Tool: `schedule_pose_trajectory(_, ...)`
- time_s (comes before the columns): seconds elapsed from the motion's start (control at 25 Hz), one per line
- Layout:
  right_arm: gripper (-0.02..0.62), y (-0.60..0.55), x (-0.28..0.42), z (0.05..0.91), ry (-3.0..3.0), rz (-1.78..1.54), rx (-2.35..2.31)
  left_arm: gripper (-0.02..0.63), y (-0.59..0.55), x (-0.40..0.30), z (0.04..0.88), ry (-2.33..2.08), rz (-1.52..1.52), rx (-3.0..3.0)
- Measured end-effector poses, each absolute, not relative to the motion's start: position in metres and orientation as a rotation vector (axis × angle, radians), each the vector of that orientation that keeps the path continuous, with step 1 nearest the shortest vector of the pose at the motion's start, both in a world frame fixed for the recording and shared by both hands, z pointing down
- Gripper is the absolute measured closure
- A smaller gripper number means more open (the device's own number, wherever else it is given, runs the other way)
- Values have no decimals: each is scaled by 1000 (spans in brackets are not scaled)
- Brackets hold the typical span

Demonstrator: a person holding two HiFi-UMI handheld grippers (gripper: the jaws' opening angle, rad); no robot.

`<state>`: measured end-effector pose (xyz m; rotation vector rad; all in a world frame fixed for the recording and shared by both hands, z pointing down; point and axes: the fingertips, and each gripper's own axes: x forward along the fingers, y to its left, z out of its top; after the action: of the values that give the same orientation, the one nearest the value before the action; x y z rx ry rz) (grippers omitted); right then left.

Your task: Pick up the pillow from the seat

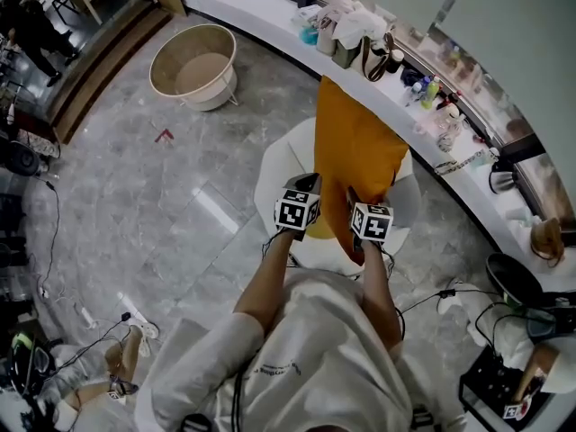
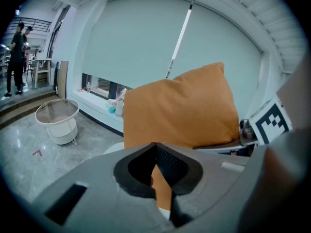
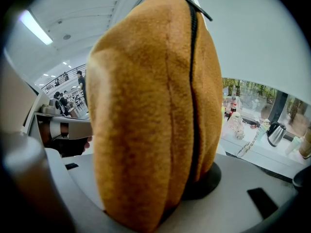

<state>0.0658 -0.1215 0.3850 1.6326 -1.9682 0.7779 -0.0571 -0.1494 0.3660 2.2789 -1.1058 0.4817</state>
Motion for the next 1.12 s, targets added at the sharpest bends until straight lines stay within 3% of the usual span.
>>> schedule_pose_trajectory(1.12, 344, -110, 68, 382, -1943, 787, 1658, 597, -140, -55, 366, -1073, 497, 2295)
